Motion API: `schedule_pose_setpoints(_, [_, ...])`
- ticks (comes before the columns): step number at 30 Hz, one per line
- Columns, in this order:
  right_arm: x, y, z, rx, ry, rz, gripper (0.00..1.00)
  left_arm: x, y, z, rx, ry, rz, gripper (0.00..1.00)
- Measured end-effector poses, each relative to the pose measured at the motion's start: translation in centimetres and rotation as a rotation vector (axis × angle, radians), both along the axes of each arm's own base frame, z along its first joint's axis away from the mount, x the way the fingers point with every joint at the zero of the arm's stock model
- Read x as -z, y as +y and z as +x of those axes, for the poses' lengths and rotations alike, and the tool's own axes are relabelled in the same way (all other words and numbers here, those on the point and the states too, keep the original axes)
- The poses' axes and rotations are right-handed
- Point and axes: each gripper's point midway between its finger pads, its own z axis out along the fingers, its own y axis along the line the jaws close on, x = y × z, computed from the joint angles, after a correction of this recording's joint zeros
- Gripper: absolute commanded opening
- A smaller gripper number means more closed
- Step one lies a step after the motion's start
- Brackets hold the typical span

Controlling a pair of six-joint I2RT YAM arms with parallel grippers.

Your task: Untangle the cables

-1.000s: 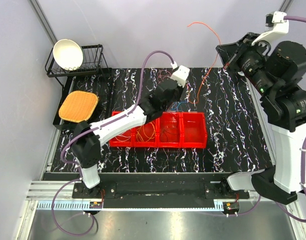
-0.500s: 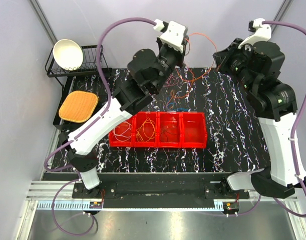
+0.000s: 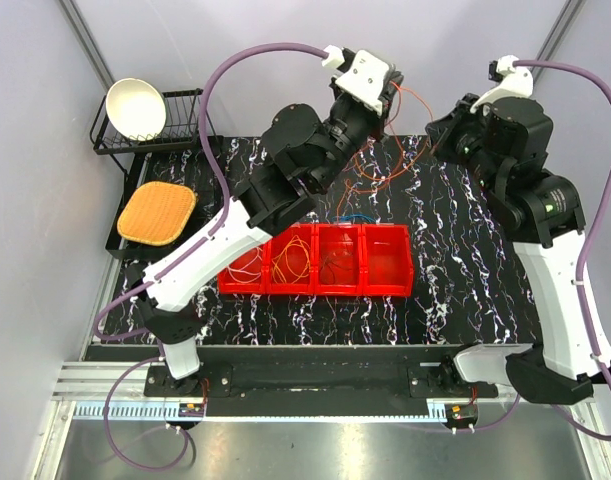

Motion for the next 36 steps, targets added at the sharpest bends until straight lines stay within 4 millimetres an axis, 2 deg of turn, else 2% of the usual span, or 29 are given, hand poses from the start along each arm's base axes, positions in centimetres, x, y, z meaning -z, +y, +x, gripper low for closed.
schedule_pose_setpoints(6, [0.3, -0.6, -0.9, 0.016, 0.002, 0.007, 0.00, -2.8, -1.8, -3.4, 0.156, -0.070, -0.050, 0.00])
schedule_pose_setpoints(11, [-0.4, -1.2, -2.2, 0.022, -0.021, 0.025, 0.00, -5.4, -3.2, -7.3, 0.298, -0.162, -0.106, 0.00])
schedule_pose_setpoints(16, [-1.4, -2.4, -4.0, 0.044, -0.061, 0.043, 0.00, -6.7, -5.0, -11.0, 0.416, -0.242, -0.141, 0.00])
schedule_pose_setpoints(21, [-2.8, -3.9, -6.2, 0.074, -0.115, 0.067, 0.00, -6.7, -6.7, -13.0, 0.475, -0.270, -0.159, 0.00])
schedule_pose_setpoints(24, [-2.7, -4.6, -7.3, 0.091, -0.127, 0.072, 0.00, -5.8, -7.4, -13.2, 0.481, -0.269, -0.164, 0.00])
schedule_pose_setpoints(28, [-1.0, -5.3, -7.9, 0.115, -0.105, 0.062, 0.00, -2.2, -8.9, -12.5, 0.479, -0.226, -0.119, 0.00])
schedule_pose_setpoints(32, [1.6, -5.3, -7.3, 0.132, -0.045, 0.044, 0.00, 2.0, -10.7, -11.4, 0.467, -0.163, -0.054, 0.00])
schedule_pose_setpoints(34, [2.5, -5.2, -7.0, 0.134, -0.023, 0.038, 0.00, 2.7, -11.0, -11.1, 0.461, -0.150, -0.042, 0.00])
schedule_pose_setpoints(36, [3.1, -5.0, -6.7, 0.134, -0.009, 0.034, 0.00, 2.6, -10.9, -11.0, 0.451, -0.148, -0.049, 0.00])
